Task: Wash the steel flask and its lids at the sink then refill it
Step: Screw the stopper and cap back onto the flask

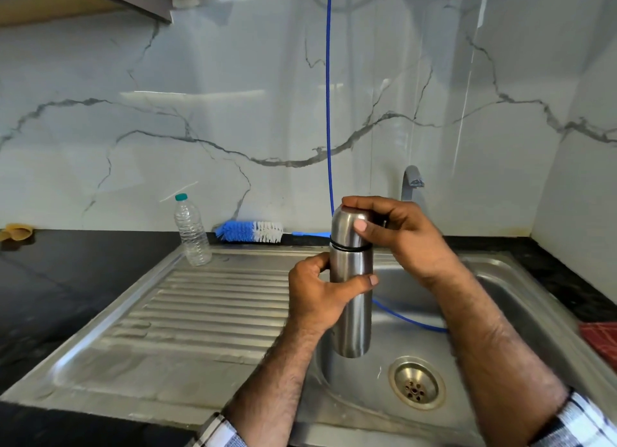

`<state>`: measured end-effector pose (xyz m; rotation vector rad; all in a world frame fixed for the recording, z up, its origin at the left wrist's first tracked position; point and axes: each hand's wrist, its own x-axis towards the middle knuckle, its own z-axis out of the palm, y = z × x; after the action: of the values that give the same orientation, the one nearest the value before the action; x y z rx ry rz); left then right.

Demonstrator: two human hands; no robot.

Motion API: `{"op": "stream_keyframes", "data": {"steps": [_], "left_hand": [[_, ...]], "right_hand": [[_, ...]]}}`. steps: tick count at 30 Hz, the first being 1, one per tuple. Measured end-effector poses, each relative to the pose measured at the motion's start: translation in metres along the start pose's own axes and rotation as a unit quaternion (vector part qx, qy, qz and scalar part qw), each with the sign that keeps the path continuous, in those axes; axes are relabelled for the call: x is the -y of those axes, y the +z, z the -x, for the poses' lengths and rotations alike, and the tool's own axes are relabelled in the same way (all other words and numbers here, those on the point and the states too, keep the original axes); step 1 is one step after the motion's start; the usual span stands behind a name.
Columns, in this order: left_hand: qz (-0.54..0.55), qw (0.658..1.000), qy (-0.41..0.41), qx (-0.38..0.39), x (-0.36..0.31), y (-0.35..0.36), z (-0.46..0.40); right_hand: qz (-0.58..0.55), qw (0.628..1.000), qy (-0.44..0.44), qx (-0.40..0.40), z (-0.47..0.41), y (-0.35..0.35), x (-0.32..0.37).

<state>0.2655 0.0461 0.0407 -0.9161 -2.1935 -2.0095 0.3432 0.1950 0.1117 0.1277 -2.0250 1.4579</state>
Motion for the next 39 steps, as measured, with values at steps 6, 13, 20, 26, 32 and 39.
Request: {"op": "stream_keyframes", "data": {"steps": [6,13,20,26,32,39], "left_hand": [[-0.016,1.0,0.009,-0.007,0.002,-0.001,0.0],[-0.008,1.0,0.014,0.0,-0.001,-0.002,0.002],[-0.022,0.999,0.034,0.018,0.002,0.0,0.002],[0.005,1.0,0.013,0.005,-0.002,-0.001,0.002],[-0.017,0.999,0.02,0.021,-0.003,-0.001,0.005],[0.01,1.0,0.001,0.018,-0.005,-0.002,0.006]], "right_hand": [[0.098,0.993,-0.026,-0.061,0.004,0.01,-0.002],[-0.005,1.0,-0.013,-0.02,0.005,0.002,-0.005],[0.052,0.996,-0.013,-0.078,0.007,0.01,-0.002],[-0.021,0.999,-0.031,-0.016,0.006,0.005,0.0],[0.038,0.998,-0.026,-0.054,0.007,0.009,0.0],[-0.068,0.997,-0.009,0.033,0.008,0.0,0.0]]}}
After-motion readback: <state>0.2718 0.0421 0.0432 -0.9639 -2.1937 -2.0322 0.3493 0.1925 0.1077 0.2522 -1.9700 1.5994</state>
